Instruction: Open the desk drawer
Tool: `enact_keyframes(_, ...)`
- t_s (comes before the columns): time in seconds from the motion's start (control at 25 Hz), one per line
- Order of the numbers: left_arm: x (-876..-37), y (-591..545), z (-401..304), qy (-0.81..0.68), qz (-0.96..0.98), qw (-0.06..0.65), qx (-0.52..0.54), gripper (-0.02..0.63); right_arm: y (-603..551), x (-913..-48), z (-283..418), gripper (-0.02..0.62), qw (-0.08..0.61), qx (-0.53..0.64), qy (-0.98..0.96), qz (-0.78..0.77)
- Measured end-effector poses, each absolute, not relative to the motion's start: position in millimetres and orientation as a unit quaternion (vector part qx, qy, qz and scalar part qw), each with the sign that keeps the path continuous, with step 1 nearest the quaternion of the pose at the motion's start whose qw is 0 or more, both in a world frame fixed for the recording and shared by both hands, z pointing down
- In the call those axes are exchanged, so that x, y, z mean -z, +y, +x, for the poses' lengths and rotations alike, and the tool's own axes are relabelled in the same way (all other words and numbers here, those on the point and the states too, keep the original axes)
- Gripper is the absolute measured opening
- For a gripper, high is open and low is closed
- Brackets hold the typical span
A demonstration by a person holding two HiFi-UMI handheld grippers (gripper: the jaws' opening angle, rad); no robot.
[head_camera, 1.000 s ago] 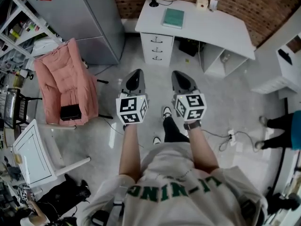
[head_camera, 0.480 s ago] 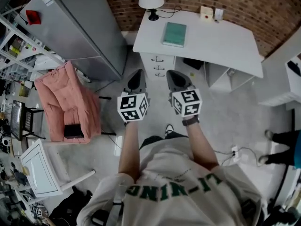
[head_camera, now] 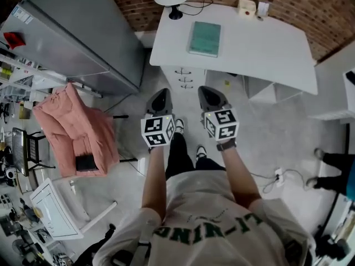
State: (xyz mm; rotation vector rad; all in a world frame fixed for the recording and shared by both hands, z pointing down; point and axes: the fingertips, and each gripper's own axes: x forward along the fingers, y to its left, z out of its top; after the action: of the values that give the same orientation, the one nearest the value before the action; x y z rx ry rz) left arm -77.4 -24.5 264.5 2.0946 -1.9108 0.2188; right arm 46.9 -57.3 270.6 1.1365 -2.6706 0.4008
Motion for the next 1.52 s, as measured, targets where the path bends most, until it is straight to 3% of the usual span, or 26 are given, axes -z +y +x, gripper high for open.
enact_keyframes(0.8, -484.4, -137.7, -96.2, -0.606, 0.726, 0.305, -0.115, 0.023, -155.5, -447.3, 8.8, 0.003, 0.206, -0.206, -0.874, 0.389)
enact_keyframes(1.04, -535.6, -157.3, -98.6, -0.589, 0.717, 0.364, -0.081, 0.095, -162.9, -490.6, 9.7, 0.003, 0.241, -0.211, -0.865, 0.386)
enact_keyframes(1.52, -633.6, -189.7, -80.3, -0.545, 0.673, 0.498, 0.038, 0.212, -172.7, -545.0, -3.9, 0.003, 0.220, -0.260, -0.850, 0.402)
